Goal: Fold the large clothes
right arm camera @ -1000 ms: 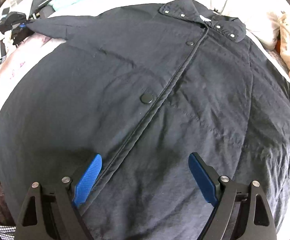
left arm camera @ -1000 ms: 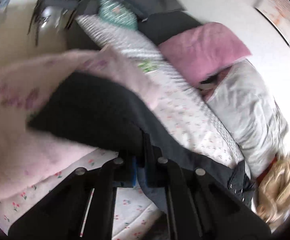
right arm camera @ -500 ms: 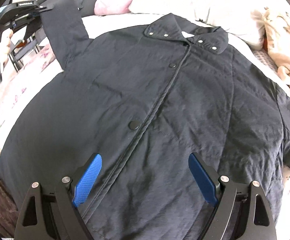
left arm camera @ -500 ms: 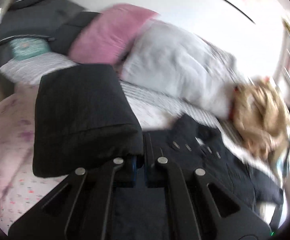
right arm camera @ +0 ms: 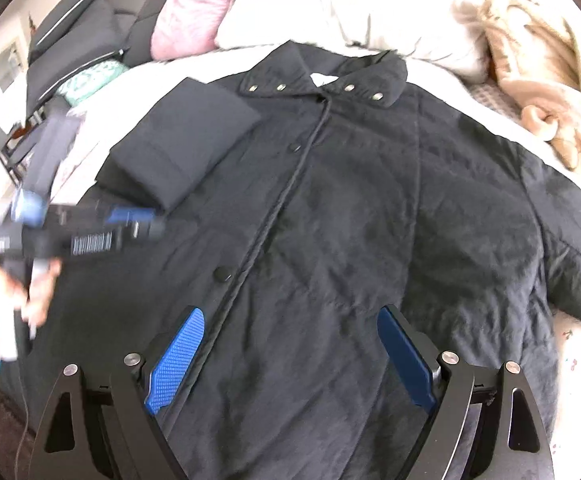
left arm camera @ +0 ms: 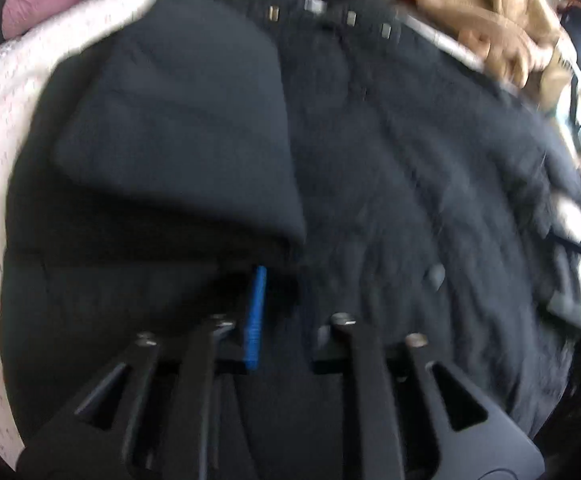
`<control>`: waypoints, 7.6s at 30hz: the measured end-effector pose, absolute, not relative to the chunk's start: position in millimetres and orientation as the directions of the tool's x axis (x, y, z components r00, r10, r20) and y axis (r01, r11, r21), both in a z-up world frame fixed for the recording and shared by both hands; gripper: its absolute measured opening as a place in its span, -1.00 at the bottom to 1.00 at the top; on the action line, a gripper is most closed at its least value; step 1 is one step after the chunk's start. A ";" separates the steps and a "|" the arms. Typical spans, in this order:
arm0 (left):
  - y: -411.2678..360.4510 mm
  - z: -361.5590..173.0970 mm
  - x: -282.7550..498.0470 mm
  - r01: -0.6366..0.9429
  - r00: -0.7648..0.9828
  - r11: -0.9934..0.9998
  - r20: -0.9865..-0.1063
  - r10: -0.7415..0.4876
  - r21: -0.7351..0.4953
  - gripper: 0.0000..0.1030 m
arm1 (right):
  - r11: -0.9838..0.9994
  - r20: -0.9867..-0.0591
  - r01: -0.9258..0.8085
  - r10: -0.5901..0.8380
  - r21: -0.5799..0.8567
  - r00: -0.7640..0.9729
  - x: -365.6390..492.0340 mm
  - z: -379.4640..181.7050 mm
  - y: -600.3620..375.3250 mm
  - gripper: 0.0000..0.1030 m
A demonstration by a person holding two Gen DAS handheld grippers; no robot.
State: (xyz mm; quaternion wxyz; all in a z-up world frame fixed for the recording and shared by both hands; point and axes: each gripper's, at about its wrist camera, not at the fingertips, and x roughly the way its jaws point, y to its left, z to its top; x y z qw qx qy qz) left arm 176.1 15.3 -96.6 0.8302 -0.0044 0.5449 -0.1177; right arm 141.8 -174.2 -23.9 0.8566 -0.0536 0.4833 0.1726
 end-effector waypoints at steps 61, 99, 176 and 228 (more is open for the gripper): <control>138.8 -74.8 172.5 -0.166 0.633 0.944 -0.765 -0.121 -0.286 0.73 | 0.972 -0.810 -0.230 0.169 0.043 0.561 266.9 -35.3 -109.0 -0.78; 44.2 -65.9 166.7 0.009 0.456 0.990 -0.881 -0.126 -0.138 0.99 | 0.996 -0.962 0.066 0.045 0.065 0.270 237.5 -8.3 -313.3 0.63; 54.9 -27.0 145.5 0.029 0.542 0.982 -0.823 -0.171 -0.185 0.99 | 0.980 -0.833 0.200 -0.126 -0.019 0.539 225.6 247.2 -400.1 -0.77; -17.1 -74.3 218.2 0.083 0.524 0.939 -0.787 -0.326 -0.333 -0.79 | 0.999 -0.847 -0.018 0.035 0.031 0.531 161.7 -8.8 -329.2 0.41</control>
